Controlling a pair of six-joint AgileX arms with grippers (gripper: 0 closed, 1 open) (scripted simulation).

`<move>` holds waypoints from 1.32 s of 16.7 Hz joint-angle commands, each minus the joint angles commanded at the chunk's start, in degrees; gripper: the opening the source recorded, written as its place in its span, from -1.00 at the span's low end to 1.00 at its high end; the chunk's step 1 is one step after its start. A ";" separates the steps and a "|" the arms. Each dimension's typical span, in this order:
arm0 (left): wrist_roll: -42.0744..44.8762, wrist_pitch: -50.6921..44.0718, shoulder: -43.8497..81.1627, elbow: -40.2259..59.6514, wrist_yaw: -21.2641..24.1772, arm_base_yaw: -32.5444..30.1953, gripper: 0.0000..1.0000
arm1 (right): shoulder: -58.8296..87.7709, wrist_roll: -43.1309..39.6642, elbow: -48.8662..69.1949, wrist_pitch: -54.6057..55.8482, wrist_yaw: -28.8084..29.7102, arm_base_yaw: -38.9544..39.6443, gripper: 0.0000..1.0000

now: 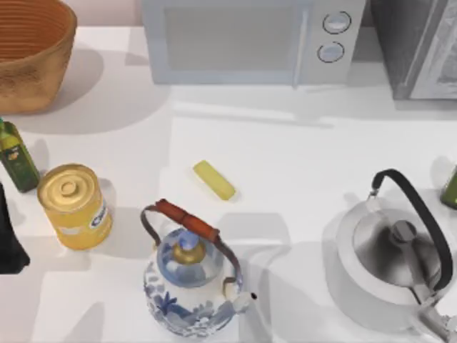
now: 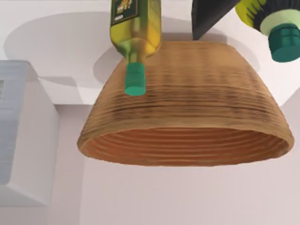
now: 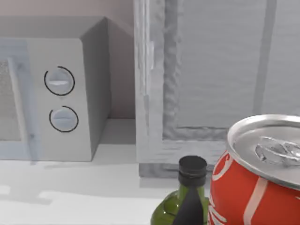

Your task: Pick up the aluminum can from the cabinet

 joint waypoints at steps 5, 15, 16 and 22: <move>0.00 0.00 0.00 0.00 0.00 0.00 1.00 | 19.91 -0.34 4.13 15.57 -16.38 -9.29 -1.00; 0.00 0.00 0.00 0.00 0.00 0.00 1.00 | 75.10 -1.64 15.54 57.59 -60.36 -35.25 -1.00; 0.00 0.00 0.00 0.00 0.00 0.00 1.00 | 80.36 -1.78 16.65 61.65 -64.59 -37.76 -1.00; 0.00 0.00 0.00 0.00 0.00 0.00 1.00 | 107.23 -2.51 22.34 82.45 -86.22 -50.63 -1.00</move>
